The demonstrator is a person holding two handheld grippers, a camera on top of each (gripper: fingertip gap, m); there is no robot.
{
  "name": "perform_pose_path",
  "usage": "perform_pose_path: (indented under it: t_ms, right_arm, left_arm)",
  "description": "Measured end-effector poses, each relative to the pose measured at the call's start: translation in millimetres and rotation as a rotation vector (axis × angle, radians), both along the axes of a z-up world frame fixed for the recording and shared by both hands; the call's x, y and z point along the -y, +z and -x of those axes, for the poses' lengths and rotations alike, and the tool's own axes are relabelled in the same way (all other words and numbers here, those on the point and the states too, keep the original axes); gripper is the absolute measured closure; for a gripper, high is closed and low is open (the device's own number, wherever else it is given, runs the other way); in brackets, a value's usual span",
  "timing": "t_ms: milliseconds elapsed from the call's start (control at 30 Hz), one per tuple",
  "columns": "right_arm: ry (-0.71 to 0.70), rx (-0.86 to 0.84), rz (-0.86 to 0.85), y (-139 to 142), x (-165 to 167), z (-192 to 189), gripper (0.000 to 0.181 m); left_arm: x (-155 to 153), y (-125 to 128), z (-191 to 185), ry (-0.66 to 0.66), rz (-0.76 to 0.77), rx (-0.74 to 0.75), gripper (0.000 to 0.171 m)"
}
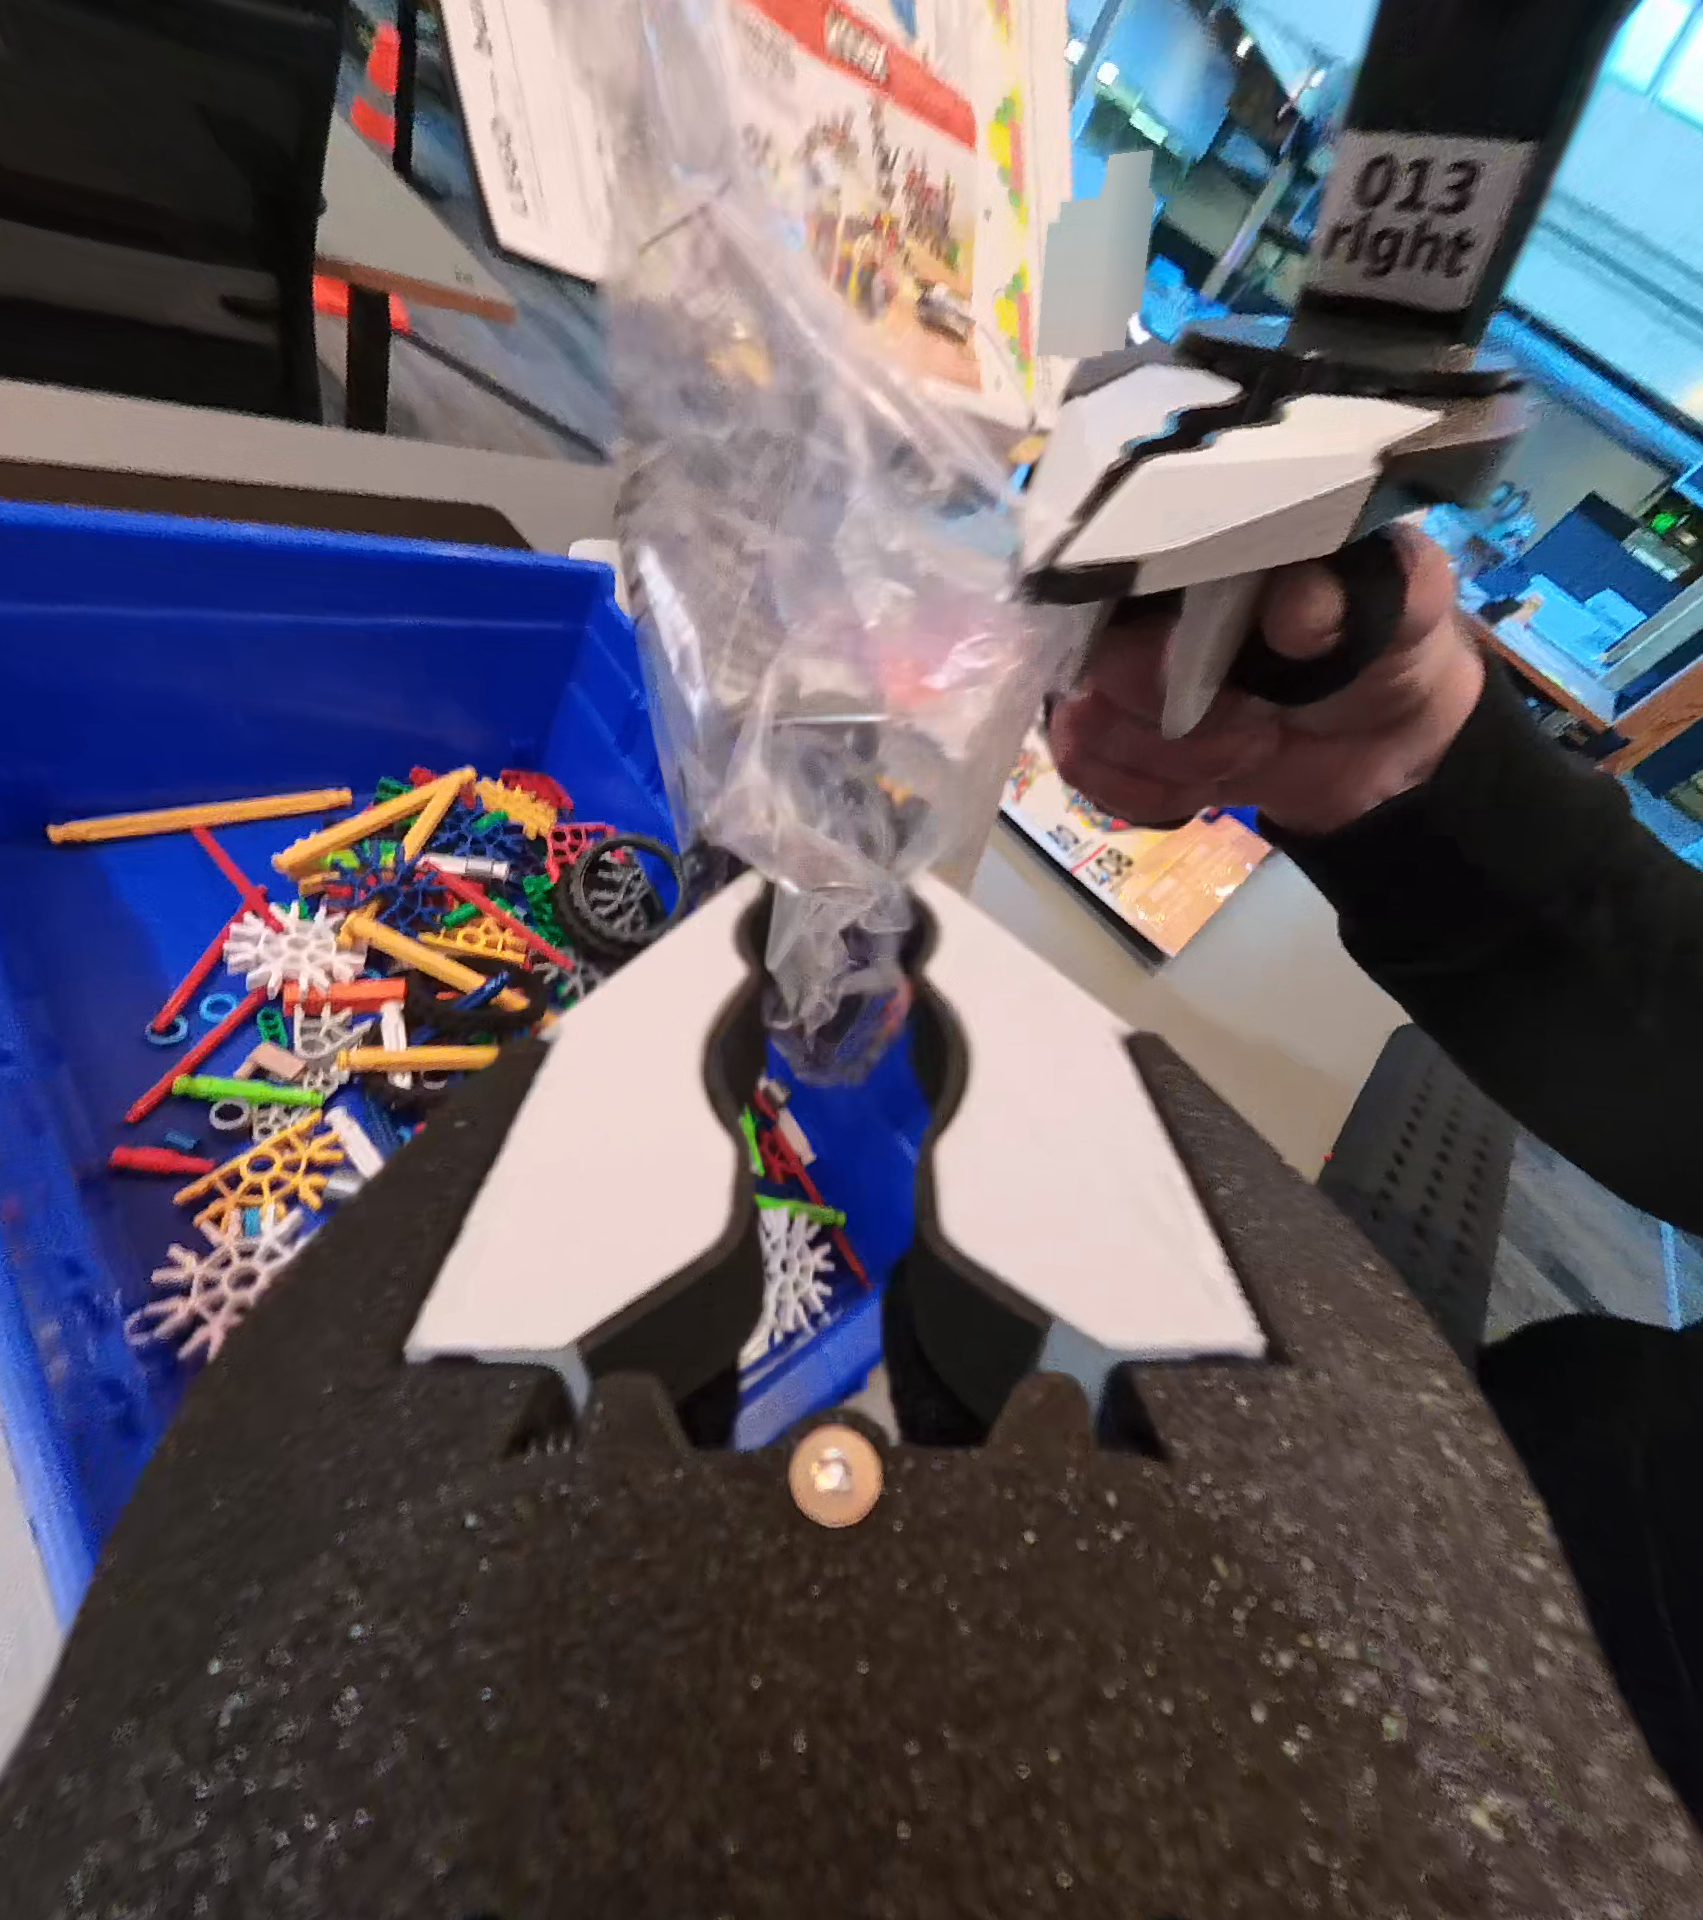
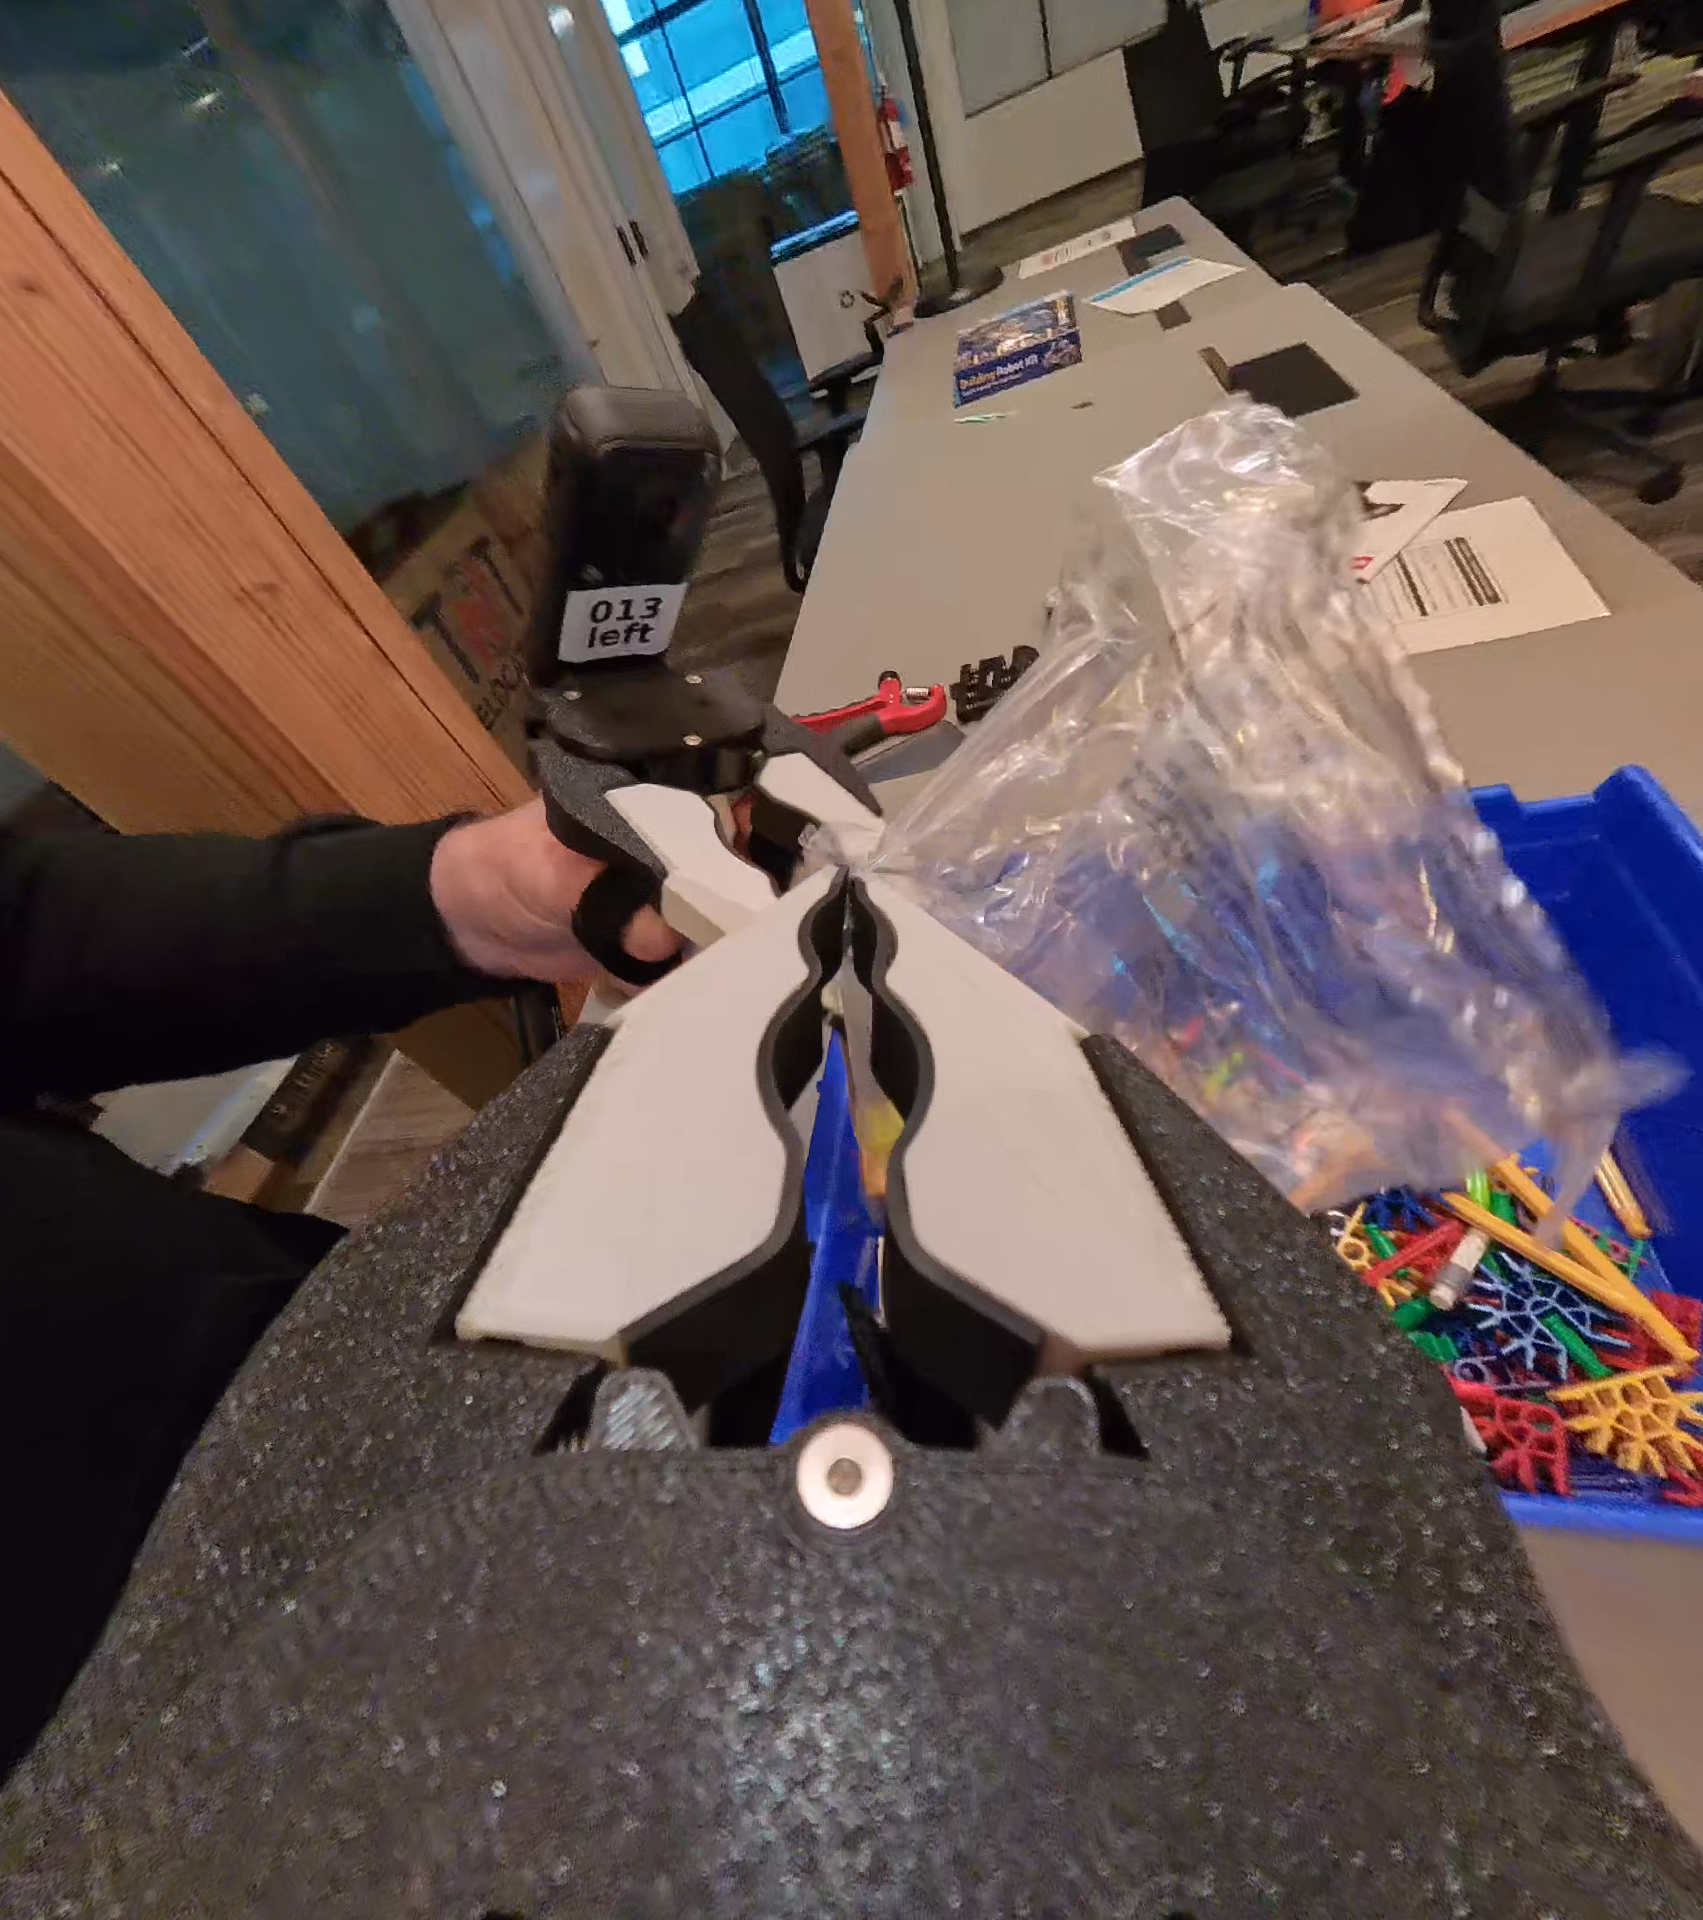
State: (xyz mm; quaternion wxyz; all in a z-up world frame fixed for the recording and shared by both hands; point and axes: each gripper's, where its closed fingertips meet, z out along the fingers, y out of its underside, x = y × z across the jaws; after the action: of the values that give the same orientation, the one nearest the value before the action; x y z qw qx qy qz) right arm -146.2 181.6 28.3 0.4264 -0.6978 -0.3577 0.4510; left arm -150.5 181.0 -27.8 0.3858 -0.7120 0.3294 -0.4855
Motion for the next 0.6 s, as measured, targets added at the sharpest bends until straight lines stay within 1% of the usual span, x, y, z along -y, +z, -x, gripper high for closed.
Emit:
perform_pose_path:
  t_ms: [33,100,133,200,233,300,333,400,467,500,600]
  right_arm:
    - [-0.007,0.005,0.002,-0.4,-3.1,0.7,0.181]
    - [-0.063,0.022,-0.001,-1.4,-14.2,-2.8,0.181]
    - [-0.096,0.032,-0.016,0.4,-18.4,-6.2,0.173]
    - [-0.160,0.041,-0.069,9.8,-20.8,-17.1,0.143]
    - [-0.198,0.043,-0.115,16.3,-19.8,-24.5,0.137]
    - [-0.240,0.057,-0.198,23.1,-7.2,-37.2,0.135]
    - [-0.253,0.087,-0.226,18.2,1.6,-41.2,0.133]
    - [-0.267,0.185,-0.249,-7.4,19.4,-41.1,0.132]
    - [-0.308,0.311,-0.277,-40.1,29.9,-34.9,0.119]
    - [-0.343,0.366,-0.306,-51.5,31.7,-31.3,0.114]
    - [-0.504,0.493,-0.393,-68.7,20.8,-29.6,0.113]
  left_arm:
    - [0.0,2.8,-0.3,0.003,-0.020,0.012,0.162]
    - [-0.9,5.8,0.5,0.012,-0.003,0.029,0.169]
    - [-4.7,7.6,2.0,0.038,0.022,0.045,0.170]
    - [-11.2,9.4,4.4,0.076,0.079,0.075,0.170]
    - [-12.6,11.4,4.8,0.081,0.103,0.094,0.170]
    - [-16.2,17.3,6.3,0.103,0.146,0.134,0.171]
    - [-16.8,22.2,6.3,0.106,0.169,0.166,0.171]
    - [-18.3,29.9,5.2,0.118,0.213,0.218,0.171]
    - [-20.3,33.6,2.1,0.136,0.262,0.260,0.171]
    - [-21.5,34.5,-0.1,0.147,0.292,0.284,0.171]
    - [-23.4,38.2,-7.2,0.168,0.394,0.387,0.171]
